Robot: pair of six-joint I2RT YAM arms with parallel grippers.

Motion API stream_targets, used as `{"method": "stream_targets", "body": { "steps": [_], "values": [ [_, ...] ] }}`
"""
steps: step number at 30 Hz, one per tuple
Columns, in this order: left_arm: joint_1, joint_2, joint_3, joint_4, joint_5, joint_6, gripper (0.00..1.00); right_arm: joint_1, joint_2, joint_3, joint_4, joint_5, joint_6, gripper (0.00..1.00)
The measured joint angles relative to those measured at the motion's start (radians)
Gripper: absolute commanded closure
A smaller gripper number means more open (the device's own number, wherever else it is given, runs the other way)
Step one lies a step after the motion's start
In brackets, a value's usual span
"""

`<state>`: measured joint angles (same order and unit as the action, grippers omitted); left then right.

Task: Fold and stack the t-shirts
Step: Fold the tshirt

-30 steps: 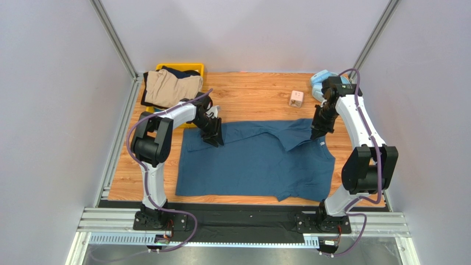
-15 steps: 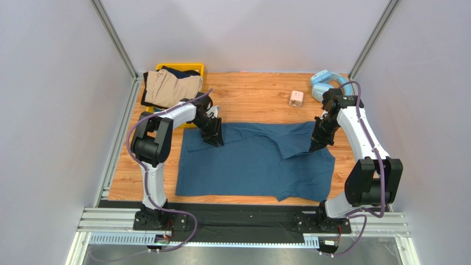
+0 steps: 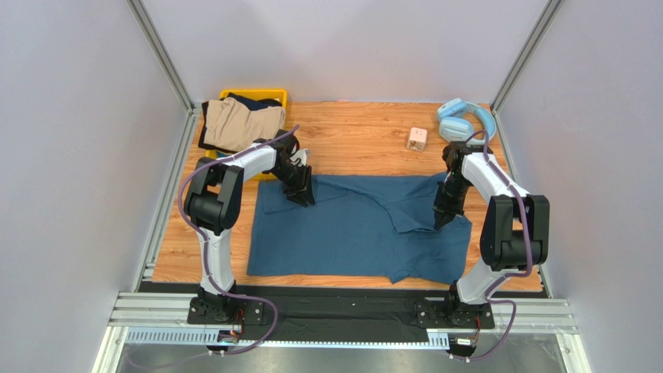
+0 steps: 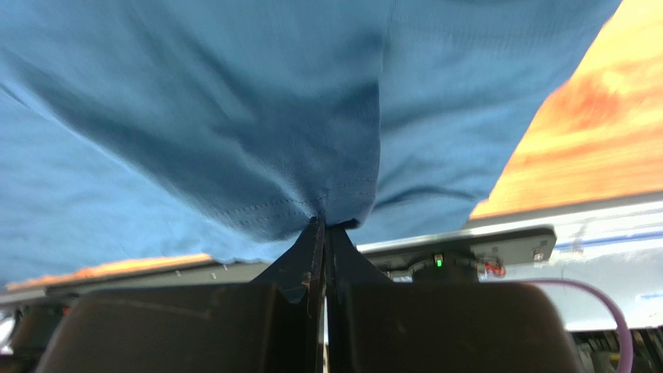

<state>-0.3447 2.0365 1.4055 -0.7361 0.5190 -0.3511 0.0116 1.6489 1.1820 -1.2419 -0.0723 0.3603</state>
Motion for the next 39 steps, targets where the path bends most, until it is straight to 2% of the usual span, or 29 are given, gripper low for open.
{"method": "stream_targets", "body": {
  "steps": [2,7,10,18,23,26,33,39],
  "values": [
    [0.0,0.0,0.0,-0.001,0.006,0.003,0.61,0.0,0.034,0.04,0.013,0.011,0.006,0.87],
    [0.0,0.0,0.0,-0.006,0.032,0.017,0.61,0.0,0.132,0.15,0.047,0.031,0.01,0.72],
    [0.0,-0.005,0.0,-0.014,0.045,0.026,0.61,0.0,0.153,0.163,0.054,0.047,0.01,0.71],
    [0.006,-0.099,-0.011,-0.042,0.041,0.047,0.6,0.0,0.078,0.278,-0.008,0.147,0.011,0.68],
    [0.026,-0.122,0.0,-0.048,0.016,0.052,0.6,0.0,0.041,0.38,0.018,0.212,0.014,0.68],
    [0.032,-0.078,0.055,-0.074,0.002,0.064,0.6,0.0,0.133,0.447,0.035,0.225,0.018,0.68],
    [0.034,0.024,0.165,-0.111,-0.04,0.097,0.6,0.0,0.469,0.541,0.087,0.218,0.028,0.72],
    [0.036,0.076,0.179,-0.122,-0.051,0.108,0.64,0.0,0.569,0.623,0.074,0.209,0.028,0.76]
  ]
}}
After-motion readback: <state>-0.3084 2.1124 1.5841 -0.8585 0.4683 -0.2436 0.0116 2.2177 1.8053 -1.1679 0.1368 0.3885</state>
